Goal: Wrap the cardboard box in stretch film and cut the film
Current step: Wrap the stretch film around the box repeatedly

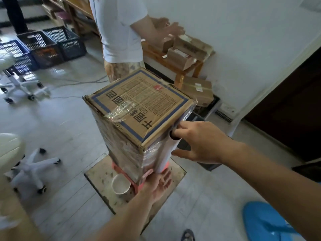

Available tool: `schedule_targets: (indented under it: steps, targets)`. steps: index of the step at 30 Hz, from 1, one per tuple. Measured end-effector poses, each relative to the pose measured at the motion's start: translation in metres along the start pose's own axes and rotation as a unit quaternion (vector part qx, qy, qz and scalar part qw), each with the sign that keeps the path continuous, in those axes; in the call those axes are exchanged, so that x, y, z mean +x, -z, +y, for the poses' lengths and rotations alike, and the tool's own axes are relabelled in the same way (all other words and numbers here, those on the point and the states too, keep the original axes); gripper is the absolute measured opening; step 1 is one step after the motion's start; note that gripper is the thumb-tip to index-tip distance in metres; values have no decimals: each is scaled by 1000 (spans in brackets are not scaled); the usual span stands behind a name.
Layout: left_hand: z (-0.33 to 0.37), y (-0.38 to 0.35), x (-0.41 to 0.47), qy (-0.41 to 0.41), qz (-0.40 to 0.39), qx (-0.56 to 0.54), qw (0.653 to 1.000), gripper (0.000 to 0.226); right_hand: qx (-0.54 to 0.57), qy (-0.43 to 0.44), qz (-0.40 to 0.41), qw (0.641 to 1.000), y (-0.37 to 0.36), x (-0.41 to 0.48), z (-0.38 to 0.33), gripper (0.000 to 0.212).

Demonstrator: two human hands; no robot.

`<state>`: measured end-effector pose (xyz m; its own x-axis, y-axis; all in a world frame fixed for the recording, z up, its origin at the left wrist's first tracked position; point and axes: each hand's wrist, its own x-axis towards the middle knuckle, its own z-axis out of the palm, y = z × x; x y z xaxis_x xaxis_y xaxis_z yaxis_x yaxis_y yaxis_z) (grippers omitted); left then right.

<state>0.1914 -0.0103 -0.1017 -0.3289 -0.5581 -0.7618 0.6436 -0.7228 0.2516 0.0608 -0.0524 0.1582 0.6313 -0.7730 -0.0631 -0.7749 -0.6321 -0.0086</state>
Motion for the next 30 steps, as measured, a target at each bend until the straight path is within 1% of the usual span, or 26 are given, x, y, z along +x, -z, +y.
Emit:
schedule_targets:
  steps: [3, 8, 12, 17, 21, 25, 30]
  targets:
    - [-12, -17, 11, -31, 3, -37, 999, 67, -12, 36, 3, 999, -1, 0, 22, 49]
    - [-34, -52, 41, -78, 34, -109, 990, 69, -20, 108, 10, 994, -6, 1, 62, 46]
    - [-37, -72, 65, -109, 43, -172, 978, 59, -22, 160, 12, 987, -8, 5, 92, 48]
    - [-39, -85, 84, -136, 47, -190, 971, 44, -15, 188, -1, 982, -6, 15, 116, 41]
    - [-42, -99, 96, -161, 44, -209, 963, 42, -6, 211, 8, 977, -5, 17, 132, 42]
    - [-46, -109, 104, -168, 28, -244, 955, 32, -2, 242, 32, 970, -9, 19, 149, 38]
    - [-49, -126, 116, -171, 47, -266, 948, 36, 2, 256, 29, 966, -16, 26, 168, 38]
